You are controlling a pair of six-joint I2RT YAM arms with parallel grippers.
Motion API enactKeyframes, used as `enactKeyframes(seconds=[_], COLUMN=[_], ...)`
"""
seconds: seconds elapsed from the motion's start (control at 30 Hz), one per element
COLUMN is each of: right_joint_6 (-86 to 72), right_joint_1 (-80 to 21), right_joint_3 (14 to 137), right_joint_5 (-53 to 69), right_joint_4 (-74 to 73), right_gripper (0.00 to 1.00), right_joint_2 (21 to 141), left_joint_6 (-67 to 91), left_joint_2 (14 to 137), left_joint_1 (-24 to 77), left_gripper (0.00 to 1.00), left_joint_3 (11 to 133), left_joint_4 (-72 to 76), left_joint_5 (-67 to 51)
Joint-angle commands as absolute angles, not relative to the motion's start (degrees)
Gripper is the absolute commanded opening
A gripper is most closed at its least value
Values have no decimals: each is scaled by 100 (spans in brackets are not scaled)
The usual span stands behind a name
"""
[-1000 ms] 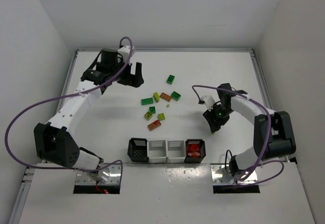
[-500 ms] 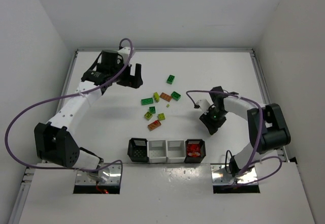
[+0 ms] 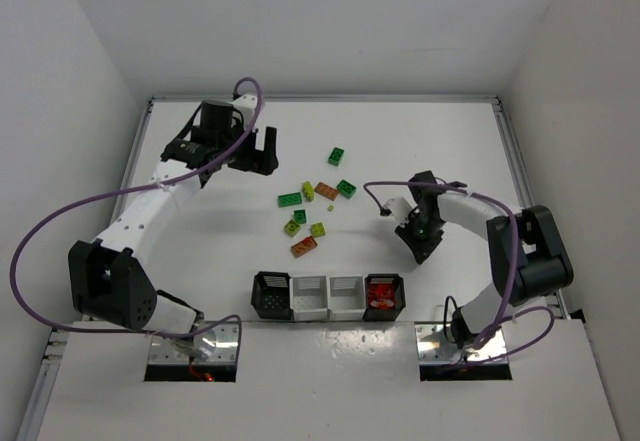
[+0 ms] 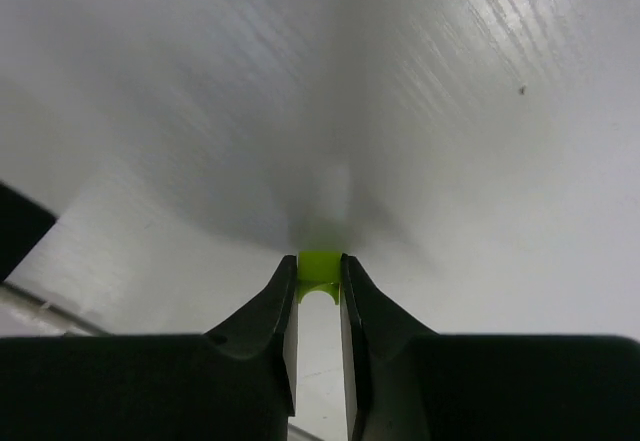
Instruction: Sort the legos into containers by color
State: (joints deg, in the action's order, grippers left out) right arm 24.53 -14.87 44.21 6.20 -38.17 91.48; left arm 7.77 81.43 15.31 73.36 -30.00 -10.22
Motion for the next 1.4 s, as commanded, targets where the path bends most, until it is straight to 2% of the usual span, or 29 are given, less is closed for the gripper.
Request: enactKeyframes(seconds=[0.0, 0.17, 0.27, 0.37, 0.53, 0.73, 0.97, 1.27, 1.3, 1.37], right_joint_6=[2356, 2224, 2145, 1873, 1600, 1784, 1951, 1539, 1538, 1538], right_joint_1=[-1547, -1599, -1740, -2230, -3108, -4024, -5245, -5537, -5537, -5537], right_joint_3=[5208, 7105, 7705, 8111, 8174, 7788, 7436, 7129, 7128, 6997], right_joint_5=[1107, 2292, 3022, 3812, 4209, 4096, 3403, 2426, 2278, 2145], right_joint_4=[-4270, -5492, -5818, -6011, -5933, -6064, -6012, -5520, -5520, -5458], right_gripper=[5, 5, 5, 4, 4, 4, 4, 4, 5, 16], right_joint_2=[8685, 8420, 8420, 8368, 8306, 8306, 8578, 8763, 8763, 8763], left_joint_6=[773, 712, 712, 896, 1002, 1081, 967, 861, 861, 861], left_joint_2=[7999, 7945, 8006, 8112, 8112, 8314, 8420, 8314, 8314, 8314], left_joint_1=[1468, 1468, 1416, 1363, 1135, 1134, 1134, 1134, 1134, 1134], left_gripper=[100, 100, 100, 100, 100, 100, 100, 100, 100, 100], left_joint_3=[7295, 7242, 7242, 7295, 7295, 7356, 7409, 7348, 7348, 7348], left_joint_4=[-2874, -2821, -2821, -2821, -2664, -2680, -2751, -2751, -2751, -2751], left_joint_5=[-826, -774, -721, -589, -861, -940, -1002, -1002, -1002, -1002])
